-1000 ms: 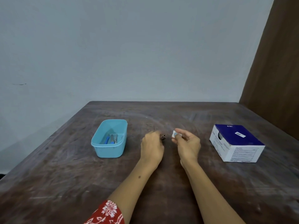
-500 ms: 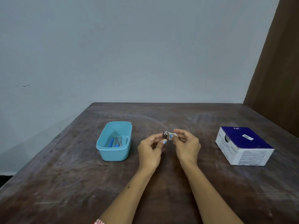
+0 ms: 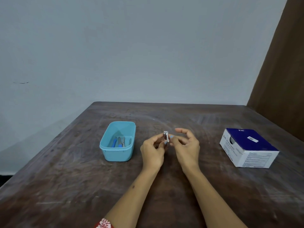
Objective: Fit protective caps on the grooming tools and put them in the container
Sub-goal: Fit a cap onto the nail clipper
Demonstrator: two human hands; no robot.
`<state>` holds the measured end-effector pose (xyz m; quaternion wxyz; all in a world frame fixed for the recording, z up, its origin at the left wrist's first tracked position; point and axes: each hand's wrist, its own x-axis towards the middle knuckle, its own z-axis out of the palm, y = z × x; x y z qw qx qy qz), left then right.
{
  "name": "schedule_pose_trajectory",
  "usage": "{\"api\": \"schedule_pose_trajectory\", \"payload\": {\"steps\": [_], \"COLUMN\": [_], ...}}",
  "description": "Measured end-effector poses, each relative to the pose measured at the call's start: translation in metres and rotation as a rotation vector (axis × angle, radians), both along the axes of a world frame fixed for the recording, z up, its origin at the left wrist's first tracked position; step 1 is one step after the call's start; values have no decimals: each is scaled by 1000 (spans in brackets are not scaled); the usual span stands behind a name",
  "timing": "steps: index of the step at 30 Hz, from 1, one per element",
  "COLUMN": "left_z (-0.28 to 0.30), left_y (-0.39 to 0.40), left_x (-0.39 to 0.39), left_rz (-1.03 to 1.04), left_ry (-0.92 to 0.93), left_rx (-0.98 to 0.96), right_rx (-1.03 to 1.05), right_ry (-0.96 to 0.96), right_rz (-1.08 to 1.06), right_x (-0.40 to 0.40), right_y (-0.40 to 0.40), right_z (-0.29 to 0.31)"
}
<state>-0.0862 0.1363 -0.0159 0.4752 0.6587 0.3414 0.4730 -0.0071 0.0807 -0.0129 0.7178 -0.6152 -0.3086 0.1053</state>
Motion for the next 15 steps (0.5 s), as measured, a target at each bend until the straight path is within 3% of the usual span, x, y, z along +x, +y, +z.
{"api": "schedule_pose_trajectory", "payload": {"steps": [15], "left_z": [-3], "left_y": [3], "left_x": [0], "left_rz": [-103], "left_ry": [-12], "left_rx": [-10], "right_rx": [-39], "right_ry": [34], "right_rz": [114], "right_x": [5], "right_y": [6], "right_z": [-6]}}
